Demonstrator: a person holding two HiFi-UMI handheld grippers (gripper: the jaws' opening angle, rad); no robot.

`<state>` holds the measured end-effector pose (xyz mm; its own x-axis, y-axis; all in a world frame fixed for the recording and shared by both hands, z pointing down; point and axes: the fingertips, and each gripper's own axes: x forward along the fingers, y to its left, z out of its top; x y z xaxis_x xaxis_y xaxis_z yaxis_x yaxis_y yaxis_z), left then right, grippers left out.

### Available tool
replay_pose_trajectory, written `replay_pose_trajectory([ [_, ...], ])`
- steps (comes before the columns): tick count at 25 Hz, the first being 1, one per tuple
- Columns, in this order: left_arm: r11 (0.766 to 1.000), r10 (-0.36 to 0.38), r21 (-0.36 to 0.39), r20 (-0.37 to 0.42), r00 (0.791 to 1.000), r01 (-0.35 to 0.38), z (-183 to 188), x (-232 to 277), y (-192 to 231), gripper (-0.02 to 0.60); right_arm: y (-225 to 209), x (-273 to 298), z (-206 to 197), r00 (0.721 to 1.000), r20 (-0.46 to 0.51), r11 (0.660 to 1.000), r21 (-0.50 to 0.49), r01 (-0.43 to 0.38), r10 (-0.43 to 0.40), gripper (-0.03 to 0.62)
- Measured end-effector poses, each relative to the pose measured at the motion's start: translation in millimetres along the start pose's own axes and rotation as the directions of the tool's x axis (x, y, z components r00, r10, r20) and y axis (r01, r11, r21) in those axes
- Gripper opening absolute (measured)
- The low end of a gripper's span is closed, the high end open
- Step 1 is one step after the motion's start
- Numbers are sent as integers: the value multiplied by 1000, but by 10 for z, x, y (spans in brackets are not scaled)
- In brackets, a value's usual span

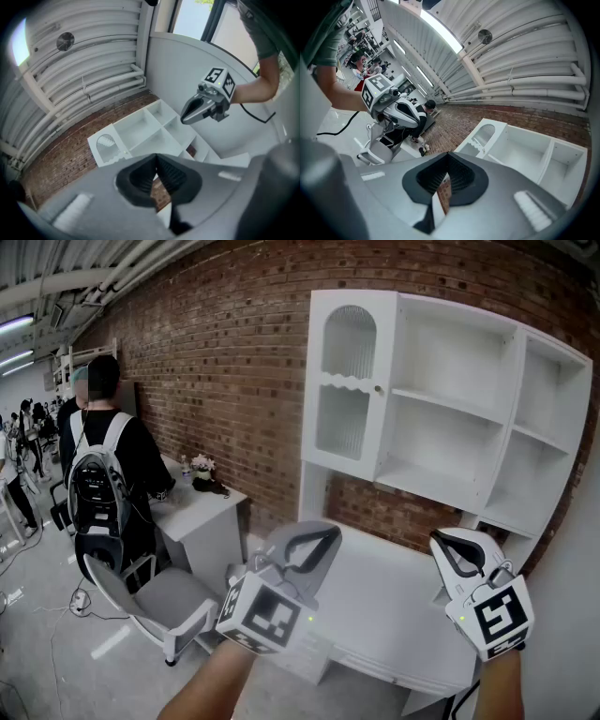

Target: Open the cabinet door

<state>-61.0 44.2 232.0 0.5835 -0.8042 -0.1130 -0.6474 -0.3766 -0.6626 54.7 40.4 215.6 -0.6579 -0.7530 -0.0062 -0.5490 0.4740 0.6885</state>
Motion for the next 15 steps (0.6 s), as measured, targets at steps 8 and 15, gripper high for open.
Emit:
replay_pose_trajectory([
  [8, 1000, -9, -4, -6, 1000, 9, -320, -56, 170, 0, 159, 366, -35, 1000, -27, 999, -32, -12, 11, 6],
  [15, 1000, 3, -23, -2, 1000, -3, -399, -183, 322, 0, 245, 480, 124, 1000, -24, 1000, 22, -8, 9, 8],
])
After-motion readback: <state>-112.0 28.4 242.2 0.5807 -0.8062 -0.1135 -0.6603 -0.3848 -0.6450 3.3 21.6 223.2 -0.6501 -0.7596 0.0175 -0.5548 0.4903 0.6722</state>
